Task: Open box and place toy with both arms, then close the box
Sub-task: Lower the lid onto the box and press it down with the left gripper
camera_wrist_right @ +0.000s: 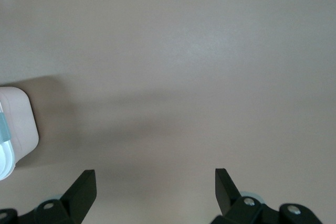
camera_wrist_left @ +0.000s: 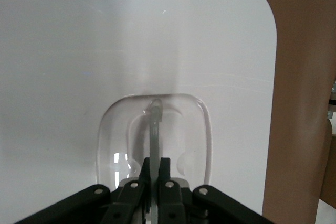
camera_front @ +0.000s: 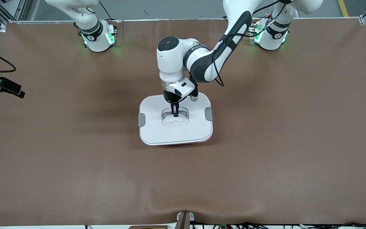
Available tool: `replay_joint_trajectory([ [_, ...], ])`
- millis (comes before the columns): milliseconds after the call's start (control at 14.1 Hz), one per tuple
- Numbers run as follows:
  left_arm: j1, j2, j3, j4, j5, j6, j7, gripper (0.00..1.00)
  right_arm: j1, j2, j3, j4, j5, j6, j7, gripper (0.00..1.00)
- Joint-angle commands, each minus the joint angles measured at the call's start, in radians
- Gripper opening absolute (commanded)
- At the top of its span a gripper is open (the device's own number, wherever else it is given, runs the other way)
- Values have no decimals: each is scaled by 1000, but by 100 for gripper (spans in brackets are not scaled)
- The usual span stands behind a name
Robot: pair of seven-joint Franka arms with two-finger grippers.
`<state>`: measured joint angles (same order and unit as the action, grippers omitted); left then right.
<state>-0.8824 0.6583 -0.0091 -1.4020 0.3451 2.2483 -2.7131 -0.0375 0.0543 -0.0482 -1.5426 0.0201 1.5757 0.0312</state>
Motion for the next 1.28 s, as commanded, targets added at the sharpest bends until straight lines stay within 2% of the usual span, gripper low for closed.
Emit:
replay_joint_trajectory([
  [0, -4, -3, 4, 8, 34, -15, -30, 0, 7, 1, 1, 12, 15, -20, 29, 100],
  [1205, -10, -2, 3, -24, 45, -9, 15, 0, 8, 2, -1, 12, 15, -20, 29, 100],
])
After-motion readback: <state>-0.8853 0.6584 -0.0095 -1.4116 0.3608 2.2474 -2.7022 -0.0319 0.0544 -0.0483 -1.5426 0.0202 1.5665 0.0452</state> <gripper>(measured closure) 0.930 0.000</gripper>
